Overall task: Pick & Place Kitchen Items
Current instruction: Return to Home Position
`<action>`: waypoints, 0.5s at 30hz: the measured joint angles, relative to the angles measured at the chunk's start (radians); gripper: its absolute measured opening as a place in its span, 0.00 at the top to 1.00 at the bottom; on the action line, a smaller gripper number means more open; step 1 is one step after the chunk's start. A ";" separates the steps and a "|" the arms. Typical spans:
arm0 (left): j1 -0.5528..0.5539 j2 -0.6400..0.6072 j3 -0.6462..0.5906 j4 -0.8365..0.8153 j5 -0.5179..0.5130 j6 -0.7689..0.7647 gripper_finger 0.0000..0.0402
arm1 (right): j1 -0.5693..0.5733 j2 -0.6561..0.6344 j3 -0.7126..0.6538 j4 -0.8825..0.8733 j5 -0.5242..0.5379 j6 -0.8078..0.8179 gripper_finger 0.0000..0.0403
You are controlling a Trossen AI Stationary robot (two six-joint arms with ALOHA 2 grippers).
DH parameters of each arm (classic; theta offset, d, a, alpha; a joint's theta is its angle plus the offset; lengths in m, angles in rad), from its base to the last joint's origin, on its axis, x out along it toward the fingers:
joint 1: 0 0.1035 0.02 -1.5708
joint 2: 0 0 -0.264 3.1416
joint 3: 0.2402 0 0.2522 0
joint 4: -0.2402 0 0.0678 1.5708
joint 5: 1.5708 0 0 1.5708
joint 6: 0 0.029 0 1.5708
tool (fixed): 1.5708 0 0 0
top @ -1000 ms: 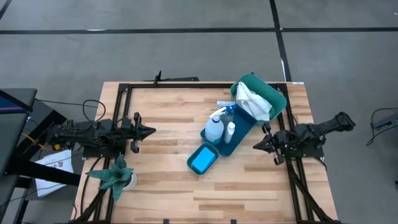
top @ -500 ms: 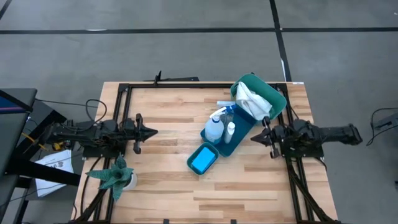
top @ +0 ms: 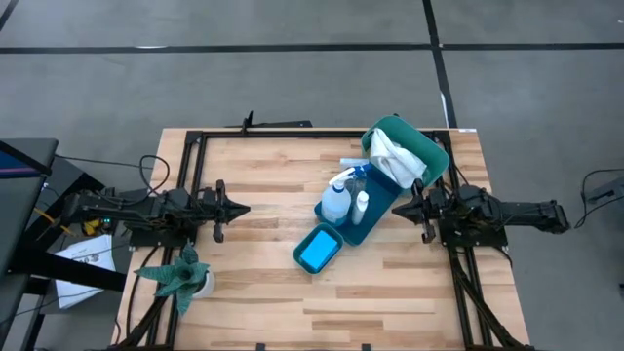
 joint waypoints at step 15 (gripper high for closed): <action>0.000 0.039 -0.001 -0.001 -0.001 0.000 0.98 | 0.000 0.000 -0.001 0.000 0.001 0.037 1.00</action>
